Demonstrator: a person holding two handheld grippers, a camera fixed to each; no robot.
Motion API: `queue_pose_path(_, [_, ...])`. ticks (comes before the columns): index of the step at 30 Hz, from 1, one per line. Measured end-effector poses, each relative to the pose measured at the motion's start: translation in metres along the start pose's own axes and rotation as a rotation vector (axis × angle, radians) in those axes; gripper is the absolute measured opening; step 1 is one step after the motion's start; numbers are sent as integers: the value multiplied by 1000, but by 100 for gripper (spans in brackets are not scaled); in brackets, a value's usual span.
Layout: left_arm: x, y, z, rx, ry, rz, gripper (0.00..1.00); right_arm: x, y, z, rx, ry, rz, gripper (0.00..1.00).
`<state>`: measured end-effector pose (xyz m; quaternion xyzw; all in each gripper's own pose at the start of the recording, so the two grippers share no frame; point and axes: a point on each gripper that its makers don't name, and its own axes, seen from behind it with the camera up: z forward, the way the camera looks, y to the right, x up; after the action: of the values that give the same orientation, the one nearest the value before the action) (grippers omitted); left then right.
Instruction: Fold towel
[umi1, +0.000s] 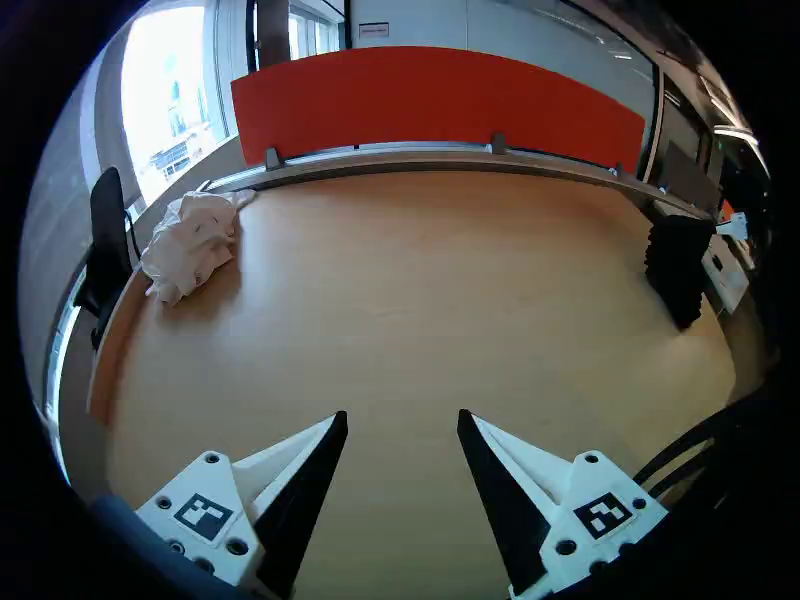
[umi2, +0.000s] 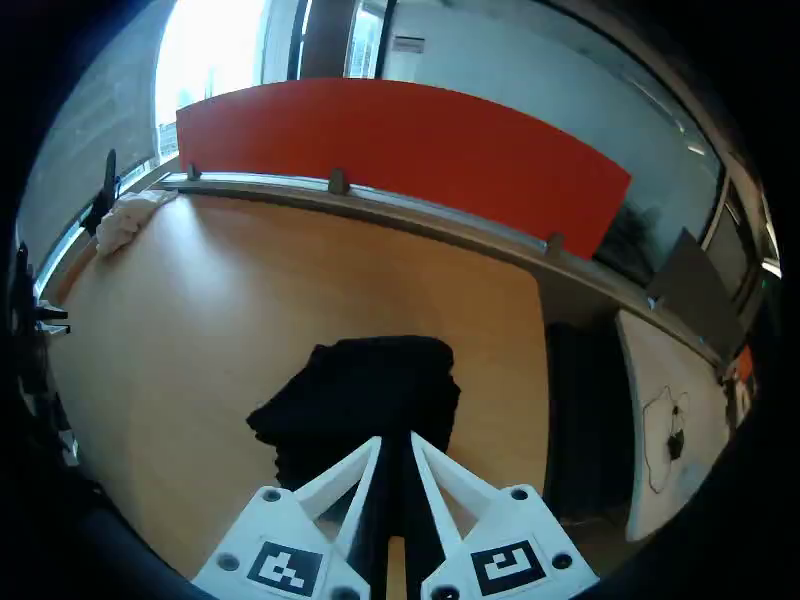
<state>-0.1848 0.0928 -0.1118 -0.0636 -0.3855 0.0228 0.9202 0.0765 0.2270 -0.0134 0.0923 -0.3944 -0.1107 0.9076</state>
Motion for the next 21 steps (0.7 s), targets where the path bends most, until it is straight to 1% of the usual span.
queue_pose_path(5, [0,-1,-1,2,-1,8,81,-13,1,-1,-7,-7,30,5])
queue_pose_path(9, [-1,-1,-1,1,-1,11,81,-23,1,-1,-11,-16,40,5])
queue_pose_path(15, [-2,-2,-2,3,-1,12,81,-42,3,1,-23,-46,44,5])
queue_pose_path(21, [-3,-3,-4,8,-2,12,81,-64,7,6,-31,-78,79,5])
